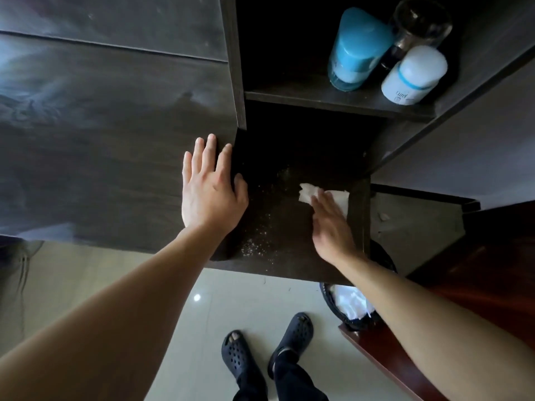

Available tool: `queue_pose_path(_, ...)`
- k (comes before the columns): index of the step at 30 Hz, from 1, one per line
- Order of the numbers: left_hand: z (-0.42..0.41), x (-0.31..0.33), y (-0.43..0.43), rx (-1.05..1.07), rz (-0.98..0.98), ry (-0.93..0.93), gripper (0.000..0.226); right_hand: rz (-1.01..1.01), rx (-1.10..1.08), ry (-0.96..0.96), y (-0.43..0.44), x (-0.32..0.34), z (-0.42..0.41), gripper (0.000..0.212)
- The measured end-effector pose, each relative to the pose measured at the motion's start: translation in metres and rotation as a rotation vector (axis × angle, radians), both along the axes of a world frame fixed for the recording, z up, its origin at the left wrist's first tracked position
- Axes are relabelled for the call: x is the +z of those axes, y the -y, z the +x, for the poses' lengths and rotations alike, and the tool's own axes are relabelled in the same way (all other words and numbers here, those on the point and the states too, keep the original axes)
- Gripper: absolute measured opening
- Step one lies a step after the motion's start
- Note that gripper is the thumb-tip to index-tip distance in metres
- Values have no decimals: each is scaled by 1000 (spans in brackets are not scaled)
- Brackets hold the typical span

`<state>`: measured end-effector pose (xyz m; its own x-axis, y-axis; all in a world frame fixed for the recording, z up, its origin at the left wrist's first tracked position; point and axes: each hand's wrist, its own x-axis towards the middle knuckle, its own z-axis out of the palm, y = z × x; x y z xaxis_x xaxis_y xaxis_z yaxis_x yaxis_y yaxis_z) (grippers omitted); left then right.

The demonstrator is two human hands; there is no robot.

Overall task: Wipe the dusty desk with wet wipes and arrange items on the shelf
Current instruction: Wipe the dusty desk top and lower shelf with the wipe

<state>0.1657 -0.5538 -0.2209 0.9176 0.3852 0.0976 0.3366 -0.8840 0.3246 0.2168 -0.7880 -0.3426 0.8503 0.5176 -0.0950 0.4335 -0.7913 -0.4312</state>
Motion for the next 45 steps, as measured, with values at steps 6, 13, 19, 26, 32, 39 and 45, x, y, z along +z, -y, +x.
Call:
queue_pose_path(6,-41,0,-37,-30,44,-6,52,25,356,-126,30,0,-106,57)
queue_pose_path(13,-60,1,-45,173,52,18,49,-44,-206,-109,-36,10,63,52)
queue_pose_path(19,-62,-1,-48,175,67,3,49,-44,45,-60,-86,7,35,56)
queue_pose_path(26,-61,2,-48,176,74,-15,52,-43,220,-119,-48,19,34,53)
queue_pose_path(32,-62,-1,-49,172,81,-4,51,25,26,-107,-85,5,34,52)
queue_pose_path(39,-60,1,-48,170,80,2,51,92,252,-95,-88,9,19,58)
queue_pose_path(45,-61,-1,-50,169,82,7,48,79,141,-167,-136,10,35,64)
